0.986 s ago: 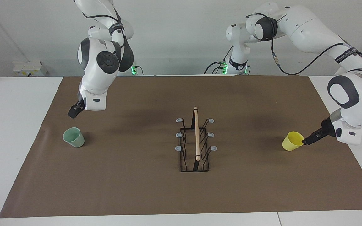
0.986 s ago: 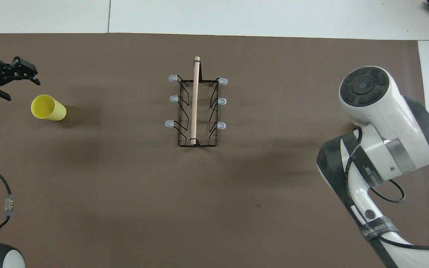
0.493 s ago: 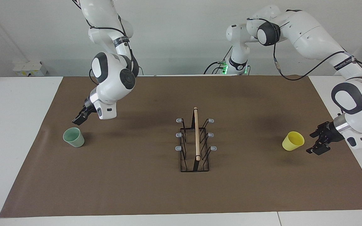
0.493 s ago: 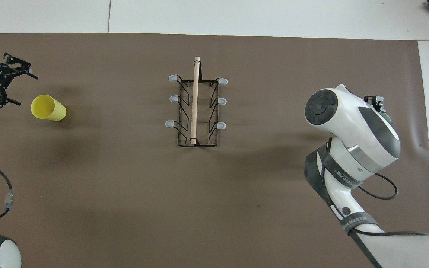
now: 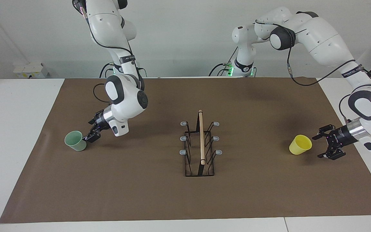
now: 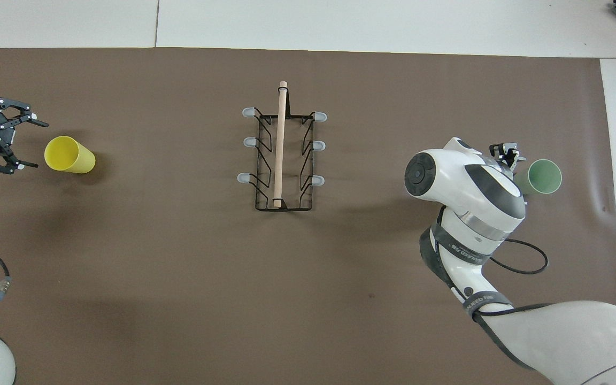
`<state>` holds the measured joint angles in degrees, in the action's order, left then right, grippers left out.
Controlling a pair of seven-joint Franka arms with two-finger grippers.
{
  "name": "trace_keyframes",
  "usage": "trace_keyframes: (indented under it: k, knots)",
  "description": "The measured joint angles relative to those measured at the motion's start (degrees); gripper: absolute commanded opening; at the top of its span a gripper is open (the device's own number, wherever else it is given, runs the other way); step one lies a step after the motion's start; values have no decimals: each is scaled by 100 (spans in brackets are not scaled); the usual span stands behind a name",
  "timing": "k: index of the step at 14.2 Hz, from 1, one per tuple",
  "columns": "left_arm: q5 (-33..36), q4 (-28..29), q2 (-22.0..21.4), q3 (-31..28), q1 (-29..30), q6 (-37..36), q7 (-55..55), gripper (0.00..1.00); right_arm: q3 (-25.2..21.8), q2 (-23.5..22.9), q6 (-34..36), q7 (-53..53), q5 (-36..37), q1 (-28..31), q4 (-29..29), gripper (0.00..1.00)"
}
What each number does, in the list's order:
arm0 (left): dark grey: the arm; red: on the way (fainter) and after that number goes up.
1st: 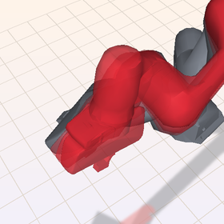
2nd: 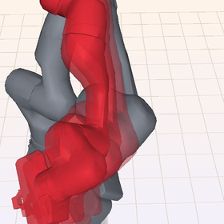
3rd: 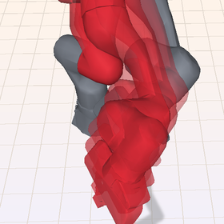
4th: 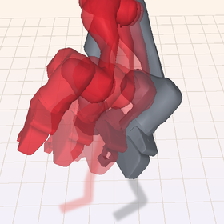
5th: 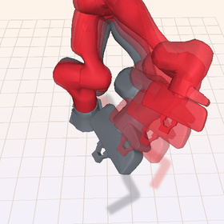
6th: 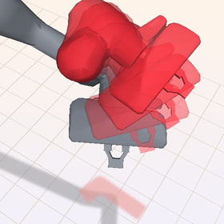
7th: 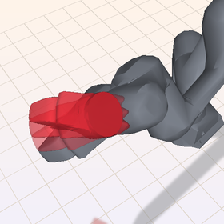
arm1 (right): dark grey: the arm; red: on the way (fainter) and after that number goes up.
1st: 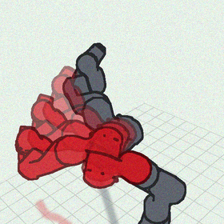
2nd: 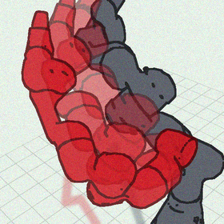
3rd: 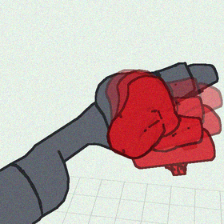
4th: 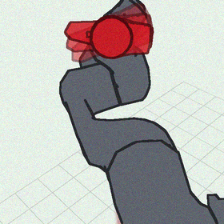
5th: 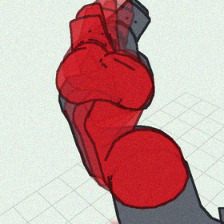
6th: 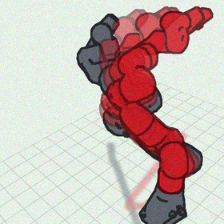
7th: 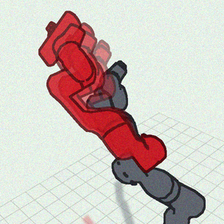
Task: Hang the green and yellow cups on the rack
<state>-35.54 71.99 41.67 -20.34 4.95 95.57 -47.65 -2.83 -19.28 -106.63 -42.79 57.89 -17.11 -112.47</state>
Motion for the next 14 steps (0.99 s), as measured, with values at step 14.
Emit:
trace_keyframes:
  k: [14]
  knots:
    - [-1907, 2464, -795, -82, -34, 1024, -589, 100, -42, -387, -701, 886, 1134, 155, -603, 100]
